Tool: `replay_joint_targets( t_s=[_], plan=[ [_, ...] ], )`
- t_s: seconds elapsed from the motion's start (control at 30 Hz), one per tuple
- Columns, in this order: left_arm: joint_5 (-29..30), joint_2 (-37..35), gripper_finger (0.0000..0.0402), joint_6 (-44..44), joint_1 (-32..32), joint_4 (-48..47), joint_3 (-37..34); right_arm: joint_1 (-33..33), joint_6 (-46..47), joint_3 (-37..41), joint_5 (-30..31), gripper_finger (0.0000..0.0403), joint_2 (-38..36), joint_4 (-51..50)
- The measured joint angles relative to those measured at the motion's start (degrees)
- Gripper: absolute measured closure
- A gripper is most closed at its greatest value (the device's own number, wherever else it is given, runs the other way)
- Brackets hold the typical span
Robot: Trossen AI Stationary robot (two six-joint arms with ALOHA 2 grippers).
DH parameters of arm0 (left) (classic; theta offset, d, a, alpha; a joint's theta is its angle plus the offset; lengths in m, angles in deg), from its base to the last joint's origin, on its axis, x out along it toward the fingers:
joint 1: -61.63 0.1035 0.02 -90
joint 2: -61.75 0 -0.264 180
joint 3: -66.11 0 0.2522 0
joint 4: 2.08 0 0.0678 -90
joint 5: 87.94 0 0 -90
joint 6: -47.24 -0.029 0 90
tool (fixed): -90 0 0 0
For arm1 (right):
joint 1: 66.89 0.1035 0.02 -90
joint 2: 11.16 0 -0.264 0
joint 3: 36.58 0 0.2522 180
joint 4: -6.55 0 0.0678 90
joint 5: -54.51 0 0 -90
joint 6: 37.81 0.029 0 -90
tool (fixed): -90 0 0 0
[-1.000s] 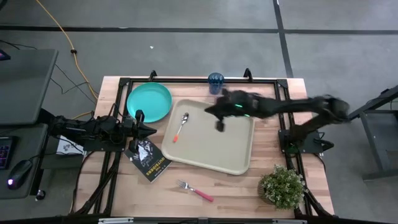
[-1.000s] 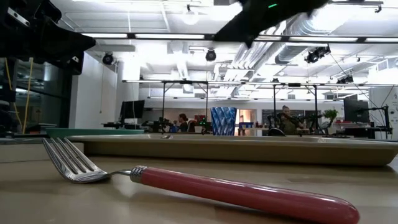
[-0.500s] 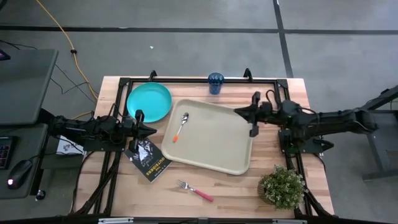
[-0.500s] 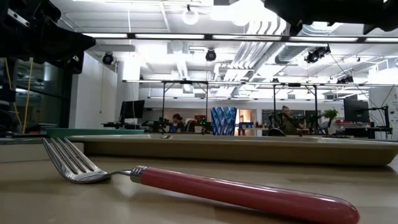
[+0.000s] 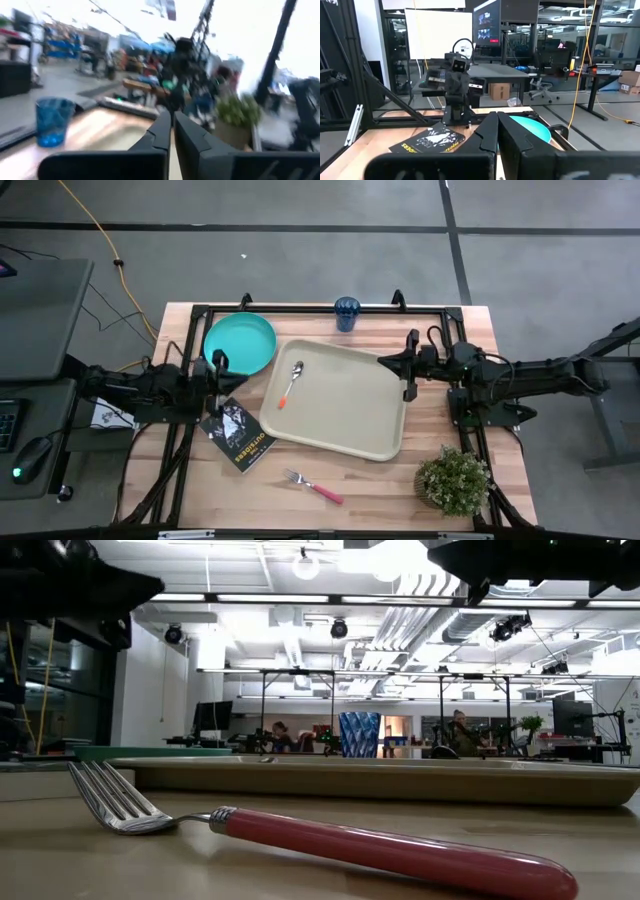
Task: Pick and place plate/cup/fork/spoon on tray
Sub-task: Put the green plate on the left side of the white orange spoon
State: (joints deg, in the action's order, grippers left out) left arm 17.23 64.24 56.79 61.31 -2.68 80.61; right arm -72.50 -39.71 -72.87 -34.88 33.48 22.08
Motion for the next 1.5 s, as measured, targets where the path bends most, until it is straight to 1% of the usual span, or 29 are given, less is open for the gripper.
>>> replay_joint_targets(
  t_s=[0.07,0.17,0.23,0.3,0.4,0.47,0.53,0.57,0.63,0.73,0.8,0.87,1.0,1.1,1.27,1.33,1.43,1.5],
  plan=[
    [1.75,2.33,0.0382,-0.11,-0.02,2.53,0.32,0.0,-0.02,0.0,0.02,0.0403,0.0,0.17],
    [6.5,8.1,0.0345,0.97,-0.02,0.44,2.49,0.0,-0.02,0.0,0.02,0.0403,0.0,0.14],
    [10.46,13.9,0.0314,2.51,-0.02,-2.42,5.32,0.0,-0.02,0.0,0.04,0.0403,0.0,0.1],
    [13.73,20.45,0.0283,5.15,-0.01,-9.17,9.61,0.0,-0.02,0.0,0.04,0.0403,0.0,0.13],
    [15.55,30.5,0.0243,11.63,1.13,-25.62,18.45,0.0,-0.02,0.0,0.04,0.0403,0.02,0.09],
    [15.12,37.1,0.0223,17.71,2.7,-38.1,24.06,0.0,-0.02,0.0,0.04,0.0403,0.0,-0.34],
    [13.78,43.45,0.021,22.49,4.44,-46.7,28.31,0.0,-0.02,0.0,0.05,0.0403,0.02,-0.87],
    [12.95,46.14,0.0206,23.99,5.3,-49.67,29.8,0.0,-0.03,0.0,0.04,0.0403,0.02,-0.94],
    [9.48,51.15,0.0202,24.79,7.14,-52.78,31.9,0.0,-0.02,0.0,0.04,0.0403,0.02,-1.22],
    [0.89,57.16,0.0203,23.7,9.78,-53.32,32.92,0.0,-0.02,0.0,0.06,0.0403,0.02,-1.26],
    [-2.35,60.4,0.0205,22.51,11.17,-52.44,33.0,0.0,-0.4,0.0,0.11,0.0403,0.02,-1.32],
    [-2.26,63.32,0.0208,21.67,12.36,-52.18,33.0,0.0,-1.15,0.0,0.26,0.0403,0.02,-1.44],
    [1.63,67.27,0.021,21.38,14.86,-52.18,33.0,0.0,-1.53,0.0,0.79,0.0403,0.02,-2.1],
    [4.6,68.51,0.0211,21.32,16.24,-52.04,33.0,0.0,-1.53,0.0,0.79,0.0403,0.02,-2.52],
    [7.4,68.51,0.0211,19.8,16.83,-52.19,33.0,0.0,-1.53,0.0,0.79,0.0403,0.02,-2.73],
    [6.72,69.0,0.0211,19.69,16.96,-52.5,33.0,0.0,-1.53,0.0,0.79,0.0403,0.02,-2.74],
    [3.54,71.1,0.0211,19.17,17.73,-52.66,33.0,0.0,-1.53,0.0,0.79,0.0403,0.02,-2.74],
    [3.99,73.34,0.0211,19.19,18.29,-52.48,33.03,0.0,-1.53,0.0,0.79,0.0403,0.02,-2.97]
  ],
)
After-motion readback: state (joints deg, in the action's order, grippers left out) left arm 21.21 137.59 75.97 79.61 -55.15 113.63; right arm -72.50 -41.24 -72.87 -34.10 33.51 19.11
